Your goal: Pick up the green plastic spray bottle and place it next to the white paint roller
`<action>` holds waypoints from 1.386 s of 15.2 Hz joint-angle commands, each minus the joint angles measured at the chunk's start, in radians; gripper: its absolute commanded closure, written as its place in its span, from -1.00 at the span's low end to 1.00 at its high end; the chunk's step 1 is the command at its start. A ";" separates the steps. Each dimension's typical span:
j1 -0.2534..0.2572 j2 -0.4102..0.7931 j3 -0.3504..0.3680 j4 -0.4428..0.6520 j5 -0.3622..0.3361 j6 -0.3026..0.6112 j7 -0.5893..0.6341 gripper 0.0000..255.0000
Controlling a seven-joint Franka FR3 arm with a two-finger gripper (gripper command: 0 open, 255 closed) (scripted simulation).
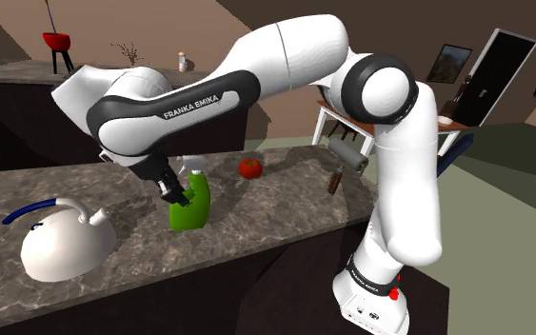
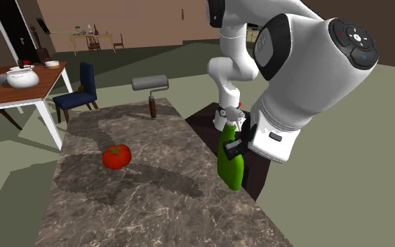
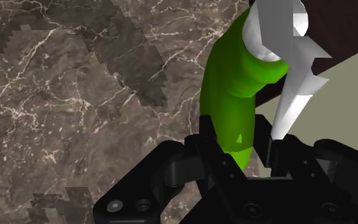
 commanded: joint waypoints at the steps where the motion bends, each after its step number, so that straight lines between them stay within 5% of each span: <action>1: 0.001 -0.007 0.001 0.019 0.002 -0.024 -0.007 1.00; 21: 0.026 -0.030 0.007 0.255 0.002 -0.273 -0.068 1.00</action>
